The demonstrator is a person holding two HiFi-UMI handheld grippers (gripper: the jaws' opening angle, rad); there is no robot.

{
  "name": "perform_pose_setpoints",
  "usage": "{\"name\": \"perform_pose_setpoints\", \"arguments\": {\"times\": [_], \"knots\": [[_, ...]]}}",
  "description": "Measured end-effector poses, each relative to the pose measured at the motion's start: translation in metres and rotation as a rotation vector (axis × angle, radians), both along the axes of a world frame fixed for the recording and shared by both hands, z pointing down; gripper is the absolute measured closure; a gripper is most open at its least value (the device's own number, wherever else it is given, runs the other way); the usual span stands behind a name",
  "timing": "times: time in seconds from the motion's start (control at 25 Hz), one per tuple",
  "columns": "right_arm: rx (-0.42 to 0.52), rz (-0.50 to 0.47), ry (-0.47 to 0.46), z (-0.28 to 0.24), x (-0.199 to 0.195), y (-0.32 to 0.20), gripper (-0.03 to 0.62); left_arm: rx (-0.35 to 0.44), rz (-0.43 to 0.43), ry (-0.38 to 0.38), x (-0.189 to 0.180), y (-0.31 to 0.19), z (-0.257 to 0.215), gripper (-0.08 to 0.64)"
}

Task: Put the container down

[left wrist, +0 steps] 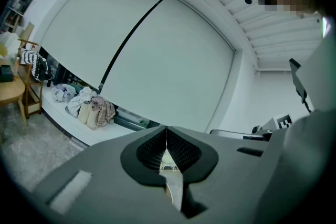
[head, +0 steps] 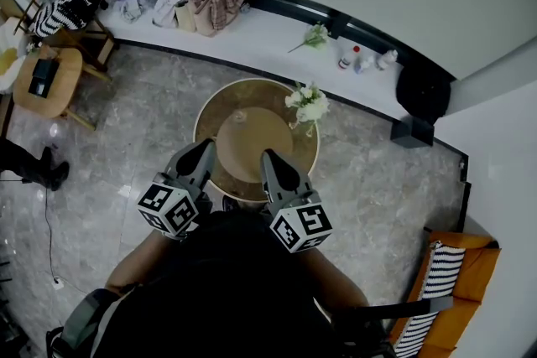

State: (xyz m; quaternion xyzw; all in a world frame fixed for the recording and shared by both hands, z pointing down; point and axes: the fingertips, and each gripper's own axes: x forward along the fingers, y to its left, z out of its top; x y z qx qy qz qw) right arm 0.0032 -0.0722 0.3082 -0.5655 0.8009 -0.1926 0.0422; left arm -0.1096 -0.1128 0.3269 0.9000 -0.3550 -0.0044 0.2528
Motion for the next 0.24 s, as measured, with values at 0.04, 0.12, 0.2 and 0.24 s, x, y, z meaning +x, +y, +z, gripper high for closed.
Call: {"name": "perform_pose_setpoints", "arguments": {"times": [0.04, 0.12, 0.2, 0.24], "knots": [[-0.001, 0.0, 0.0, 0.0002, -0.0003, -0.001, 0.586, -0.001, 0.001, 0.0, -0.0002, -0.0008, 0.0004, 0.555], [-0.003, 0.001, -0.002, 0.0018, -0.0001, -0.0031, 0.586, -0.002, 0.004, -0.001, 0.0001, -0.0025, 0.0026, 0.555], [-0.005, 0.001, -0.003, 0.0042, 0.0001, -0.0054, 0.586, -0.004, 0.007, -0.001, 0.0006, -0.0045, 0.0054, 0.555], [-0.006, 0.0, -0.003, 0.0054, 0.0002, -0.0065, 0.586, -0.004, 0.008, -0.001, 0.0009, -0.0056, 0.0068, 0.555]]}}
